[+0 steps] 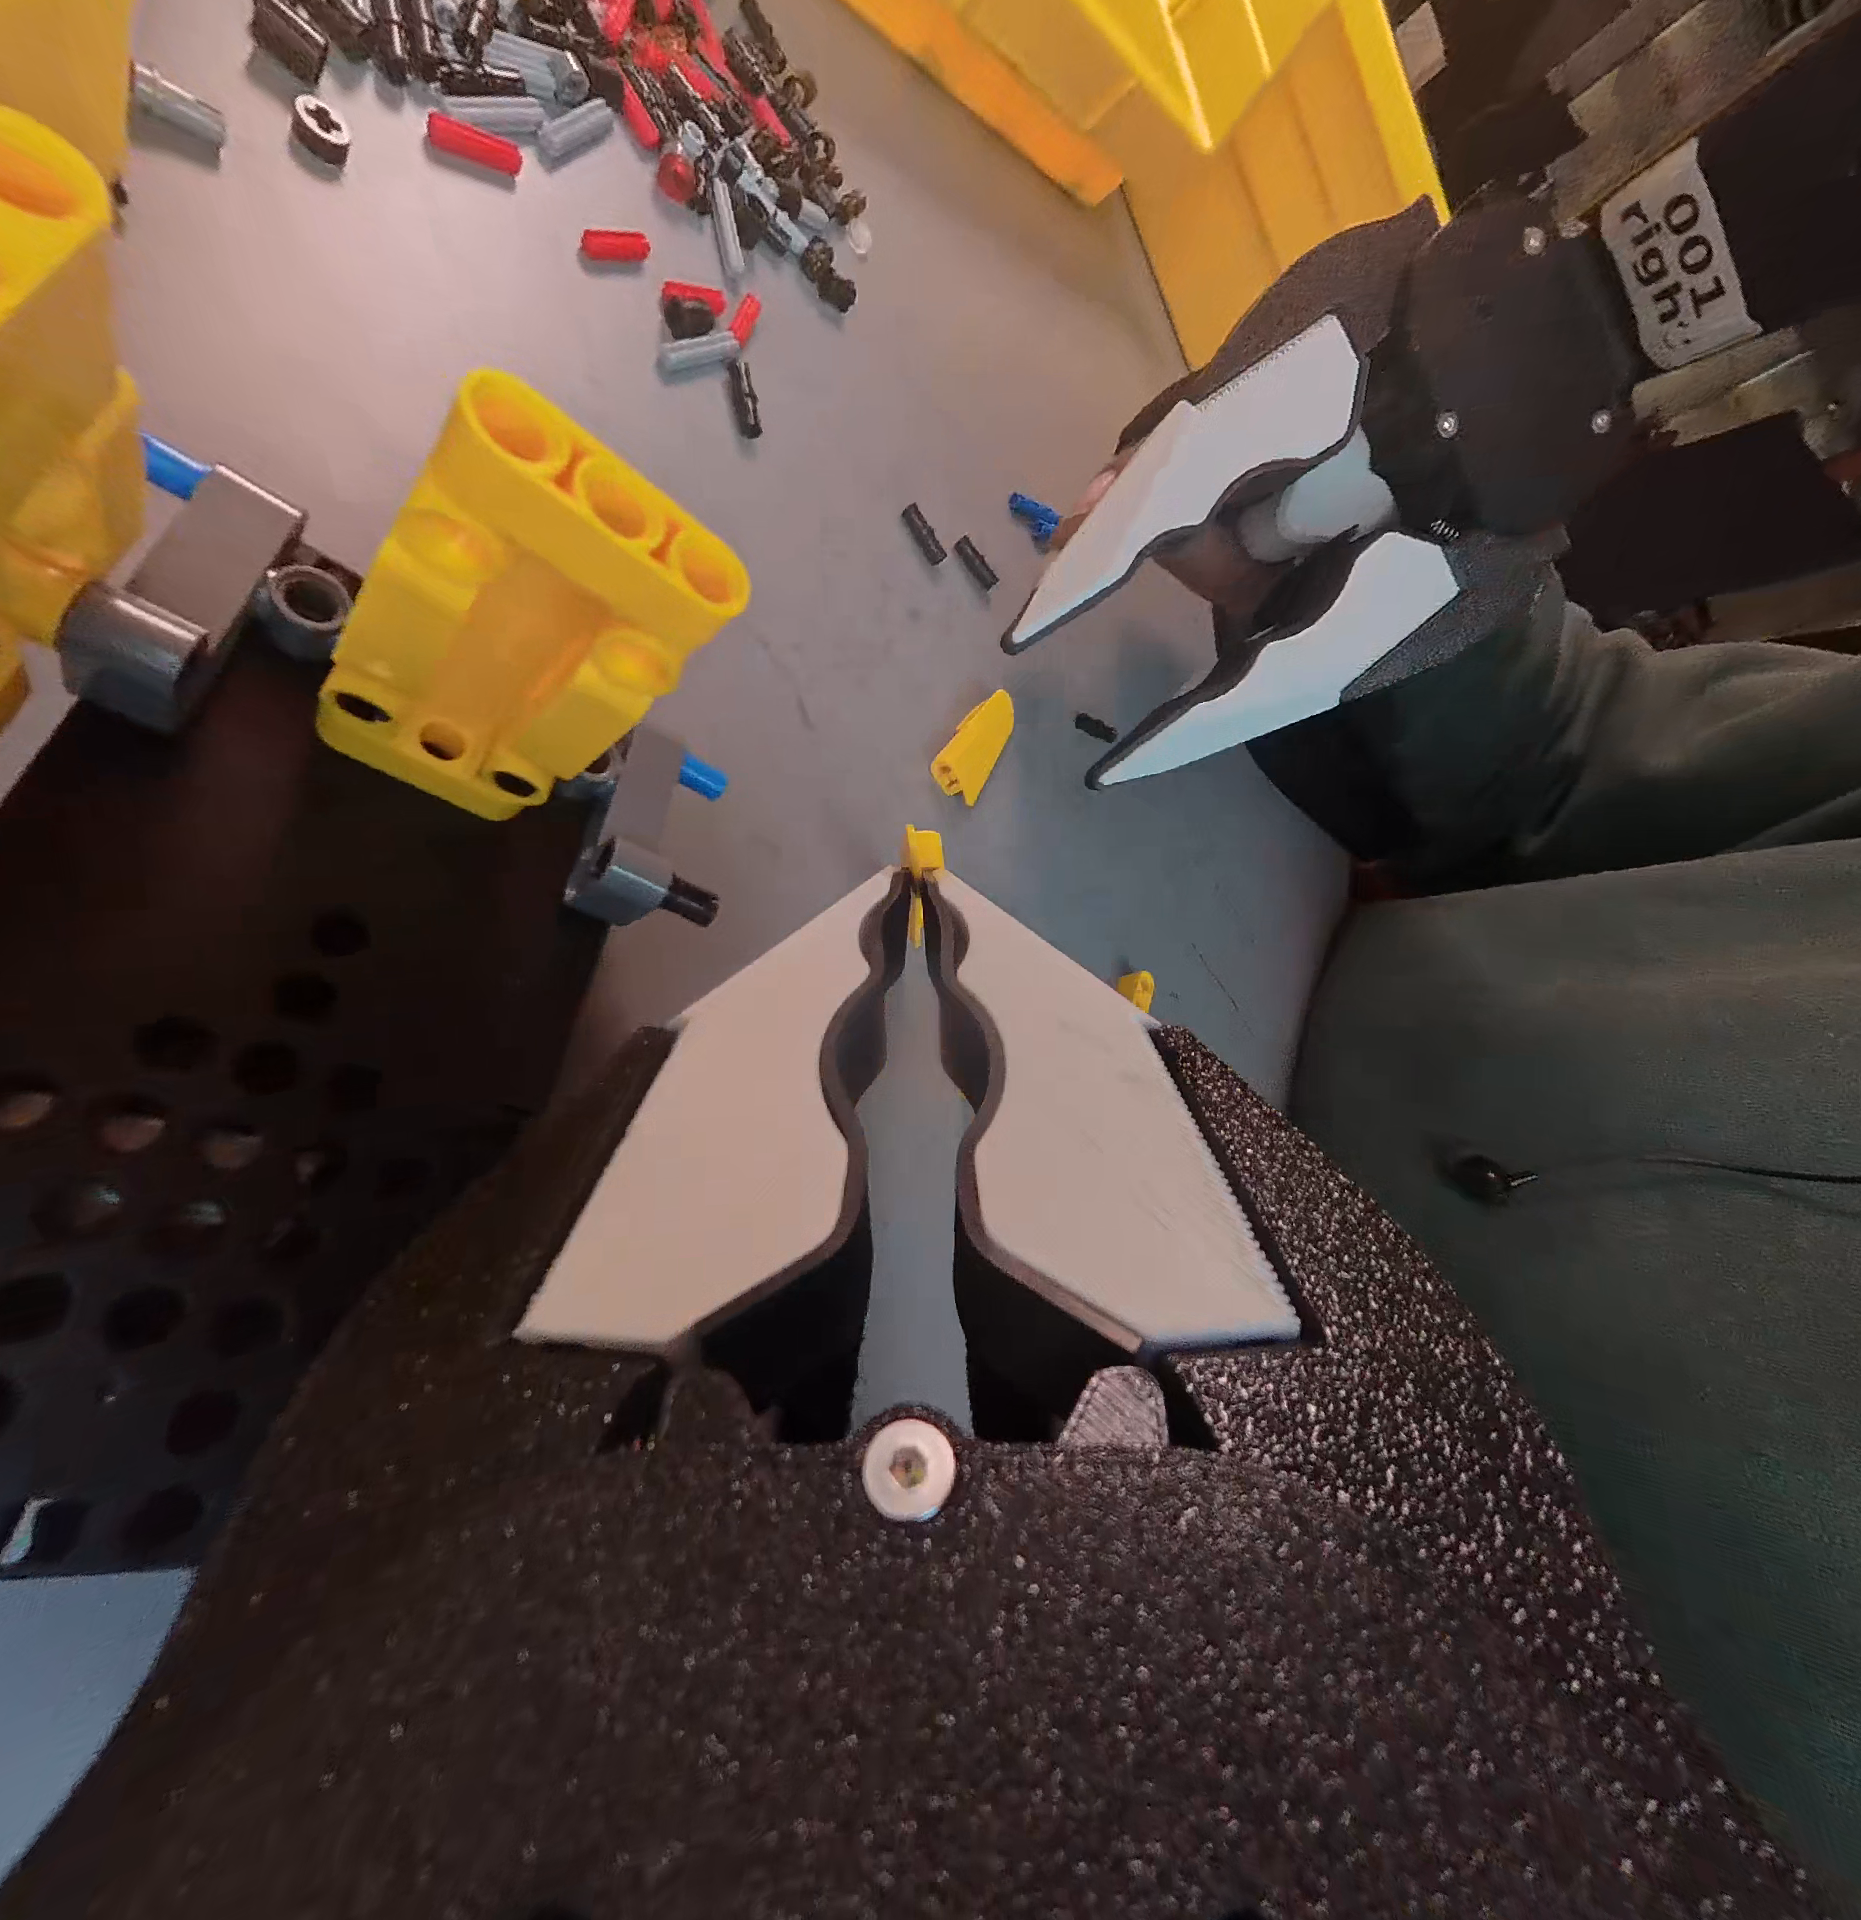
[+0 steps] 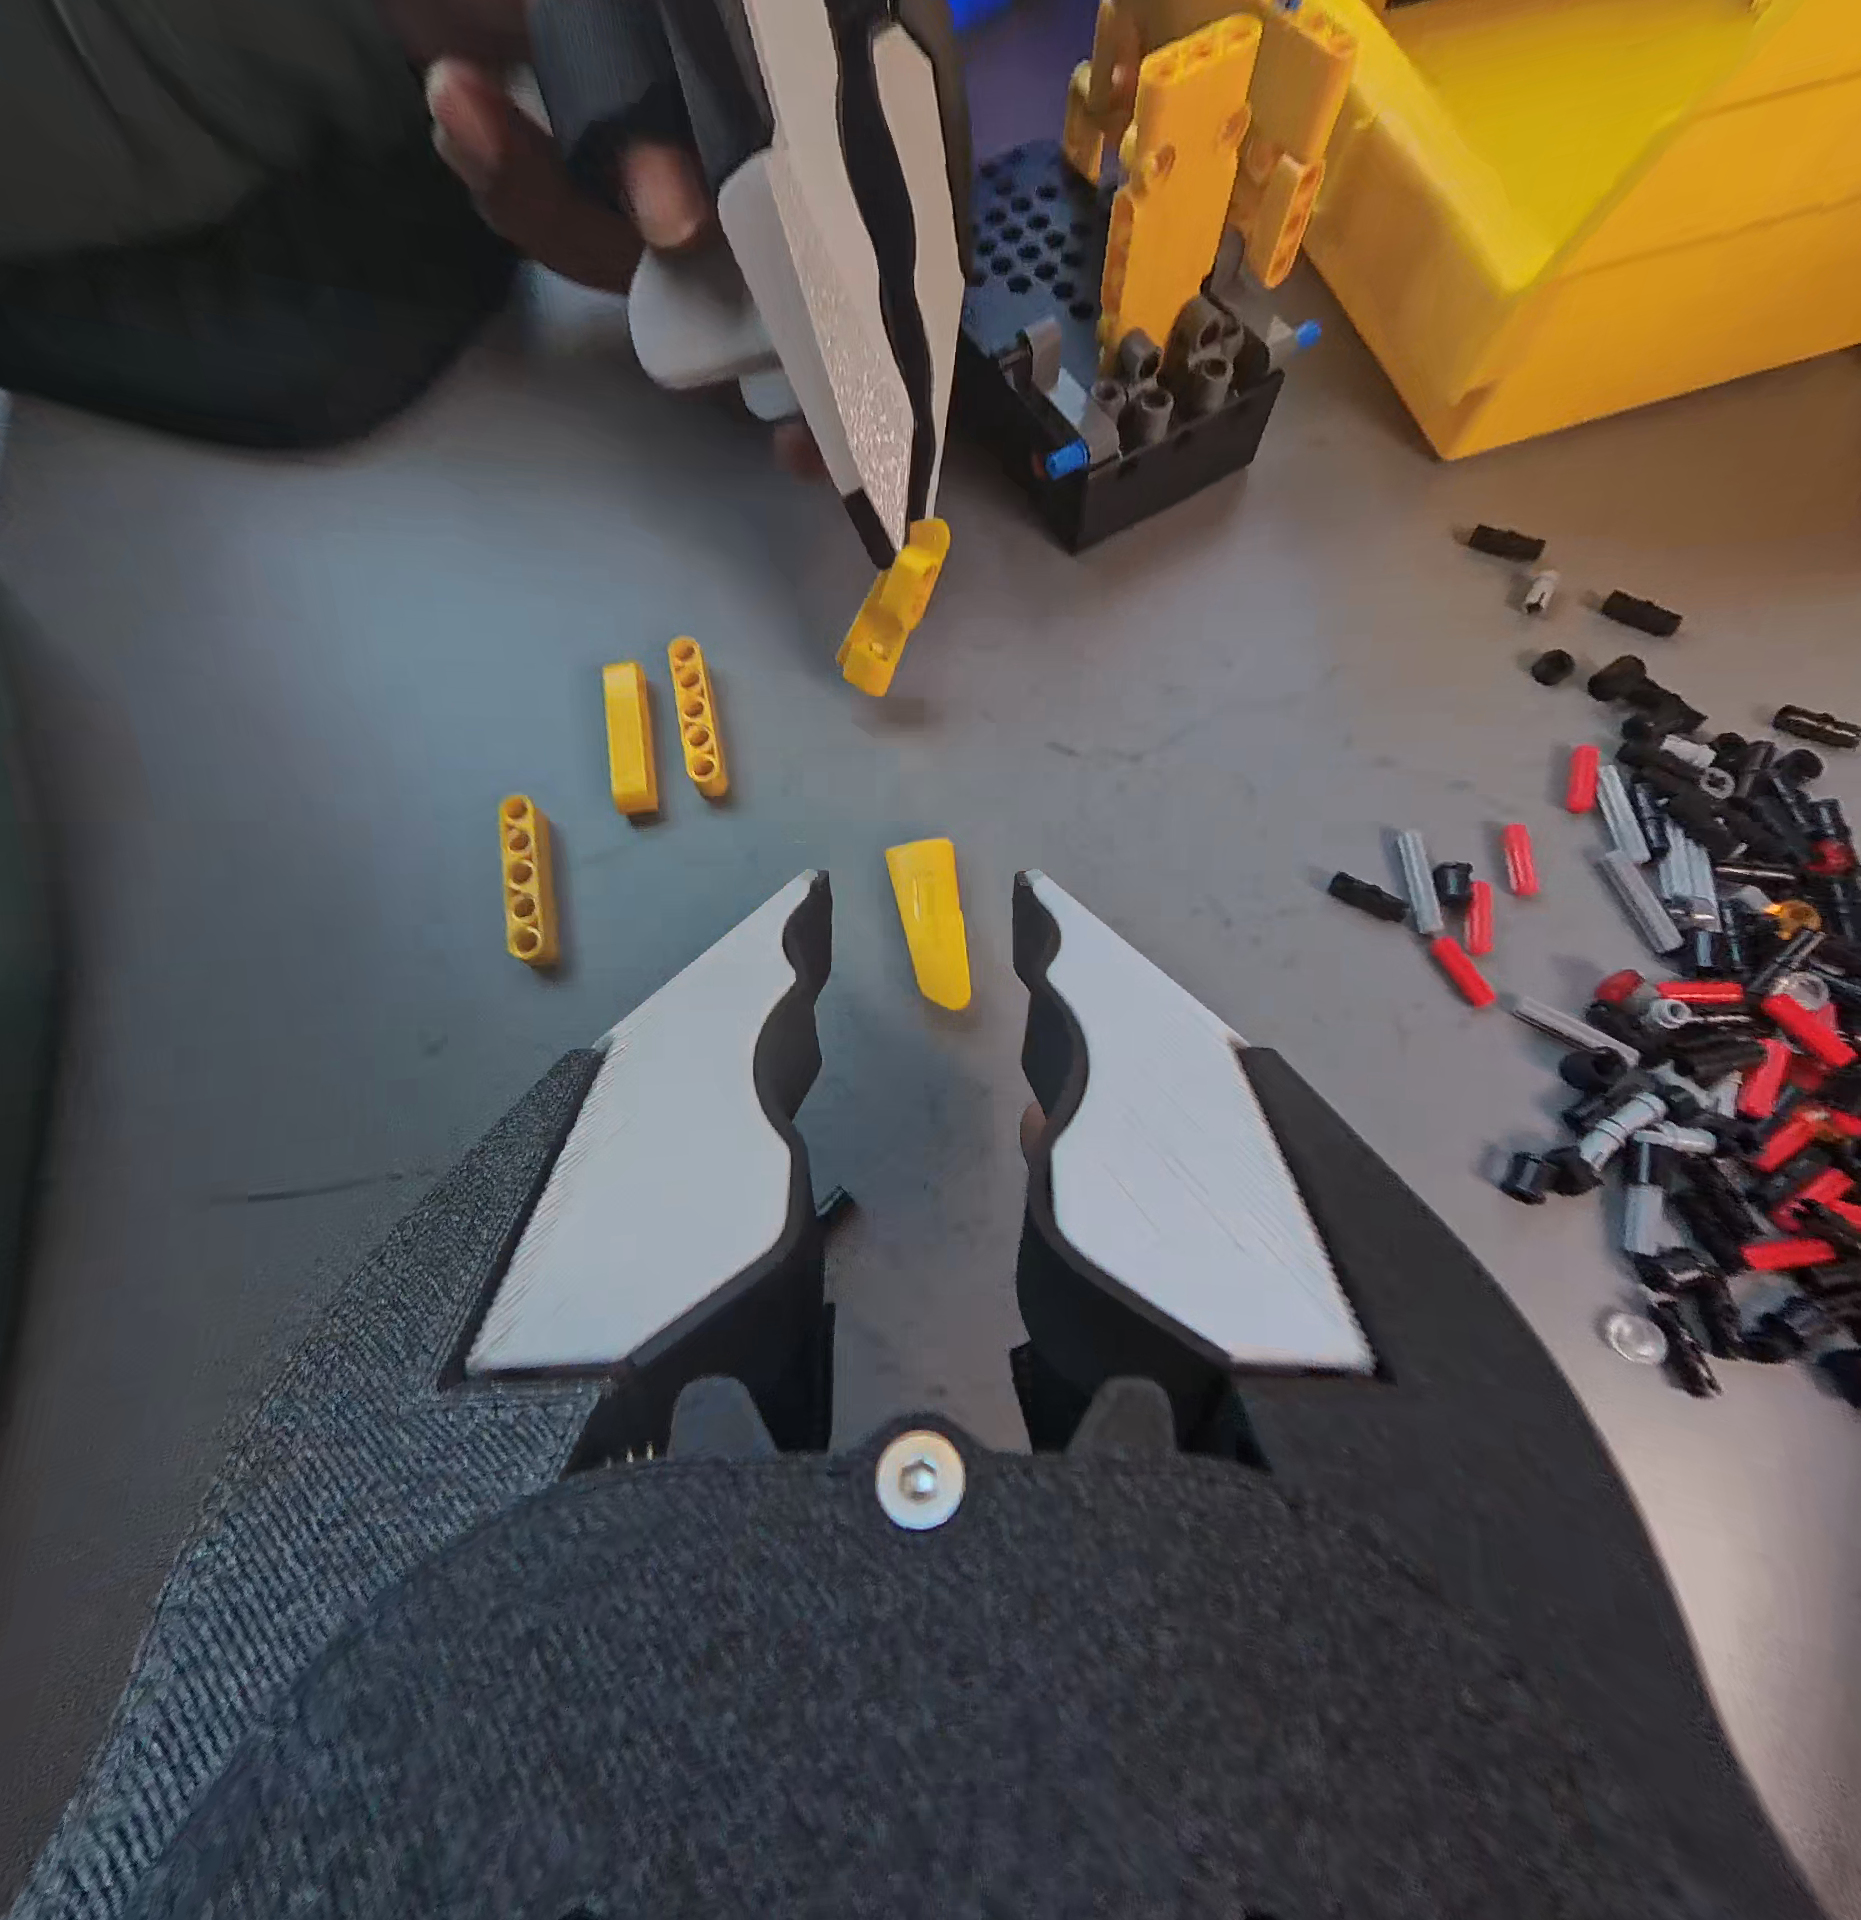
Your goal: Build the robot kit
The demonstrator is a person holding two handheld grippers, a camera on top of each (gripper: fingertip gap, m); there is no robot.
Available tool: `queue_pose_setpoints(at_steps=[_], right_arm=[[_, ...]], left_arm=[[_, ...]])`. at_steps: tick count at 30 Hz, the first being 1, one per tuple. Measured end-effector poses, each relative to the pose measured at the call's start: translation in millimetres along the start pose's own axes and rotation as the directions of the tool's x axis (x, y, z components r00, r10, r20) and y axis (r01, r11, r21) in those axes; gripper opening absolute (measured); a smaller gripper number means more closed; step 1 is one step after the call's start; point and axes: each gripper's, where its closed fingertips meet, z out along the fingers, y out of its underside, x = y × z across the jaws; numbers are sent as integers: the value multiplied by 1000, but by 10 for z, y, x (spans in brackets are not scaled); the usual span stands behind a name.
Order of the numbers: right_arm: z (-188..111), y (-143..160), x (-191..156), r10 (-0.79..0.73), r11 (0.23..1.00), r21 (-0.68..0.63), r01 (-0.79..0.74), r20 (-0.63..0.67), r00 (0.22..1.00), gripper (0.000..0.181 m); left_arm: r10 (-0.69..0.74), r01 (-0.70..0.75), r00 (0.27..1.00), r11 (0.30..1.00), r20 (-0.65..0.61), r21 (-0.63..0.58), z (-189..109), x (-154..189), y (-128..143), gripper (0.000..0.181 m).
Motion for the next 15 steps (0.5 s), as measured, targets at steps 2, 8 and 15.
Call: queue_pose_setpoints(at_steps=[2, 8, 15], right_arm=[[17, 103, 31, -54, 997, -65, 52, -38, 998, 37], [52, 218, 17, -89, 987, -137, 83, -39, 995, 38], [54, 251, 22, -82, 985, -156, 76, -33, 996, 36]], left_arm=[[28, -26, 998, 999, 60, -20, 7, -64, 16, 1], [109, -92, 983, 989, 147, -116, 48, -123, 149, 4], [213, -177, 948, 971, 239, -163, 51, -162, 172, 11]])
